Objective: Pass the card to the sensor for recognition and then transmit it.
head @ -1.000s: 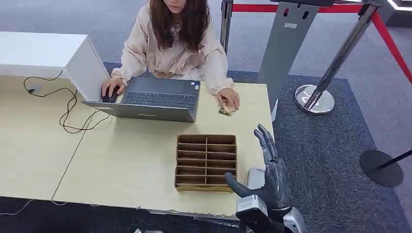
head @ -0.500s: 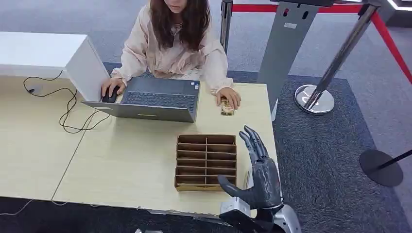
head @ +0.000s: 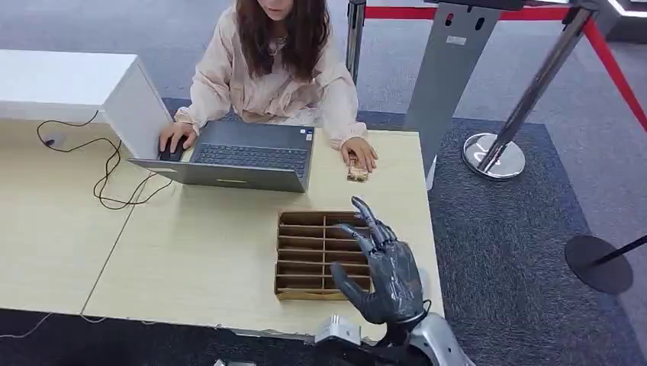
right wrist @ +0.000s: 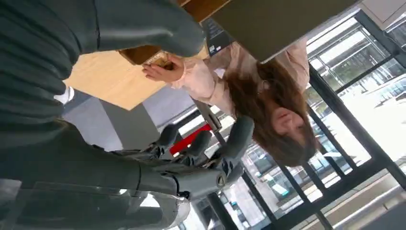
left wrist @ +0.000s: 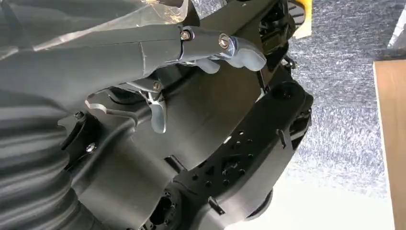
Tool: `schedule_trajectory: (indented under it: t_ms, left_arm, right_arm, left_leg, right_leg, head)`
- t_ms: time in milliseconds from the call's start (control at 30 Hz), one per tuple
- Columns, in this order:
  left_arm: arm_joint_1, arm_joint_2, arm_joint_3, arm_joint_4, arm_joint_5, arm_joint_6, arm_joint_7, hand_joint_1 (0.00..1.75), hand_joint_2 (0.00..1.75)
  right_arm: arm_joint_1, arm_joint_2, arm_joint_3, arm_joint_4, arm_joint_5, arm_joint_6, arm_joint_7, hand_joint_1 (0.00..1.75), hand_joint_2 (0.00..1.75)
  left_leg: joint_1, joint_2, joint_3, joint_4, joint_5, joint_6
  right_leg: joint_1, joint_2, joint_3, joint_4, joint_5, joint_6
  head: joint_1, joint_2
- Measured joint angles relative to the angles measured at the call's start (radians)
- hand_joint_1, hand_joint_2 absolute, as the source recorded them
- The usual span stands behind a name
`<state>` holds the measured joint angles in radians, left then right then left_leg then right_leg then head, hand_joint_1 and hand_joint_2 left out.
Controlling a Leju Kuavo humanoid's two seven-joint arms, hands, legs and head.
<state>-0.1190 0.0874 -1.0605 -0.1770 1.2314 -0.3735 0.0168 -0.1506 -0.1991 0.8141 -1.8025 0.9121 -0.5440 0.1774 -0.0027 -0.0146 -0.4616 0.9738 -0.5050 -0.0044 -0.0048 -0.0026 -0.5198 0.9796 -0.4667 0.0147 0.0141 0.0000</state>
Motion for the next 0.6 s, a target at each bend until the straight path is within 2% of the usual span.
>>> schedule_trajectory:
  t_ms: [67, 267, 600]
  left_arm:
    - [0.000, 0.000, 0.000, 0.000, -0.003, -0.002, 0.000, 0.00, 1.75]
    - [0.000, -0.001, 0.000, -0.001, -0.010, -0.011, 0.001, 0.00, 1.75]
    - [0.000, -0.002, 0.000, -0.001, -0.014, -0.021, 0.003, 0.00, 1.75]
  right_arm:
    - [-0.011, 0.007, 0.004, 0.010, 0.010, 0.007, 0.000, 0.86, 1.75]
    - [-0.052, 0.034, 0.013, 0.052, 0.017, 0.023, 0.010, 0.72, 1.75]
    - [-0.130, 0.074, 0.023, 0.111, 0.060, 0.091, 0.062, 0.75, 1.75]
  left_leg:
    - [0.000, 0.000, 0.000, 0.000, 0.000, 0.000]
    - [0.000, 0.000, 0.000, 0.000, 0.000, 0.000]
    - [0.000, 0.000, 0.000, 0.000, 0.000, 0.000]
  right_leg:
    - [0.000, 0.000, 0.000, 0.000, 0.000, 0.000]
    - [0.000, 0.000, 0.000, 0.000, 0.000, 0.000]
    - [0.000, 0.000, 0.000, 0.000, 0.000, 0.000]
  head:
    - [0.000, 0.000]
    - [0.000, 0.000]
    - [0.000, 0.000]
